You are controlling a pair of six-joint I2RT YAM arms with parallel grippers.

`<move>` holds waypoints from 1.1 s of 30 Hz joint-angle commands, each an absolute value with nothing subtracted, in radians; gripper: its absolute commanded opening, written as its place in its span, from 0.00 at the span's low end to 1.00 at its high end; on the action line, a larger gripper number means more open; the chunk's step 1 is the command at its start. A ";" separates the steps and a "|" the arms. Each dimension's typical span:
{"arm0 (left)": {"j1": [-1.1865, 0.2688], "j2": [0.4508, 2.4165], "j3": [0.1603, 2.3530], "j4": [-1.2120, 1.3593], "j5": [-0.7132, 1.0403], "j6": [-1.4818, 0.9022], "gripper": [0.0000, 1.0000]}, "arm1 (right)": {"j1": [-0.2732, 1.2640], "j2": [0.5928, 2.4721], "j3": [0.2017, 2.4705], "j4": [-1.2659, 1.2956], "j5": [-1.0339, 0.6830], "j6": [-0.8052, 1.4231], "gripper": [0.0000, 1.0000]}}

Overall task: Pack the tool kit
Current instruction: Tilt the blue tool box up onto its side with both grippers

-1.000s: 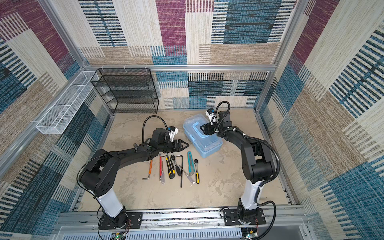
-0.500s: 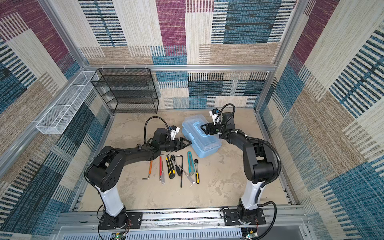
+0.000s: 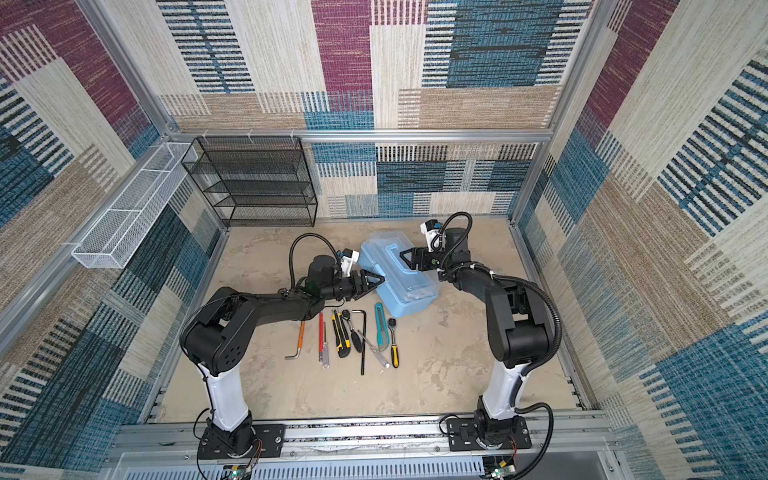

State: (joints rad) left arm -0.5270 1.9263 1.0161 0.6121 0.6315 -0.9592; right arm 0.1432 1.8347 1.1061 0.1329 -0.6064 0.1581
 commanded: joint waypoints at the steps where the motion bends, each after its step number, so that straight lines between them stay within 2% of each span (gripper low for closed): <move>1: -0.529 1.937 1.032 0.694 0.627 -1.002 0.63 | 0.148 1.856 1.075 -0.070 -0.611 0.179 0.64; 25: -0.529 2.072 1.037 1.119 0.650 -1.268 0.59 | 0.147 1.859 1.015 0.001 -0.661 0.242 0.62; 29: -0.529 2.105 1.044 1.224 0.649 -1.334 0.54 | 0.147 1.863 1.010 0.010 -0.663 0.251 0.62; 33: -0.529 2.118 1.048 1.277 0.642 -1.360 0.54 | 0.147 1.864 1.001 0.010 -0.656 0.249 0.62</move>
